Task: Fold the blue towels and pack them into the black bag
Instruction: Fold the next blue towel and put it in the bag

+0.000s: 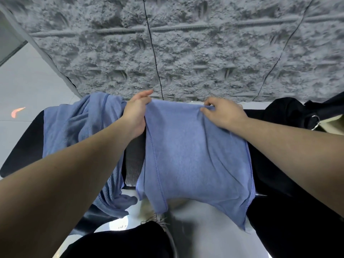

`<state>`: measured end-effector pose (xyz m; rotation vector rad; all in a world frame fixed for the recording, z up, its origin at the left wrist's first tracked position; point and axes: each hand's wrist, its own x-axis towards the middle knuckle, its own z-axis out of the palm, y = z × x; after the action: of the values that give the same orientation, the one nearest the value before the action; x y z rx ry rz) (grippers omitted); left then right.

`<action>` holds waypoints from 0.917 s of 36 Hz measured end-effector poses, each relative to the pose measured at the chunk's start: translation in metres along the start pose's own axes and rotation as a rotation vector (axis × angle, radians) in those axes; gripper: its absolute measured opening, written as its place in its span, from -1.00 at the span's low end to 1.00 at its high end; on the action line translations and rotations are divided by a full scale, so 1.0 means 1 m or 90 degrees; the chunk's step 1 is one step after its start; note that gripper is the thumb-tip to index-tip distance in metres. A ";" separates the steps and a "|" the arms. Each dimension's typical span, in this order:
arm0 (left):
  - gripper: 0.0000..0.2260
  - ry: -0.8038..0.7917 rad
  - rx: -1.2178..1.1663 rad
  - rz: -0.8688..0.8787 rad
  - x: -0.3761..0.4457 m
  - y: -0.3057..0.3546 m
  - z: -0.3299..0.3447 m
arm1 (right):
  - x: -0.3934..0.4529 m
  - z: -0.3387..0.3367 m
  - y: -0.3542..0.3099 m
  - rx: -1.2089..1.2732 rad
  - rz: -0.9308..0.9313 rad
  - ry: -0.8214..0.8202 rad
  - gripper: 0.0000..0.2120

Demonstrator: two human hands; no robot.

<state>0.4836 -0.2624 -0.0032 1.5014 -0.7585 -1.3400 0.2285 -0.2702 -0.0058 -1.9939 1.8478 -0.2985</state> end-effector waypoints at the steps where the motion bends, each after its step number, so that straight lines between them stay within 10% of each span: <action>1: -0.80 0.000 0.001 -0.003 0.000 0.000 0.000 | 0.000 0.000 0.000 -0.002 0.006 -0.001 -0.78; 21: -0.60 -0.054 0.091 -0.087 0.008 0.003 -0.008 | 0.010 -0.003 0.013 -0.180 -0.033 0.033 -0.77; 33: -0.94 -0.032 0.091 -0.044 0.016 -0.001 -0.022 | 0.015 0.001 0.017 -0.206 -0.037 0.045 -0.83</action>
<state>0.5077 -0.2714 -0.0118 1.6234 -0.8573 -1.4041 0.2152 -0.2860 -0.0153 -2.2783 1.9884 -0.0906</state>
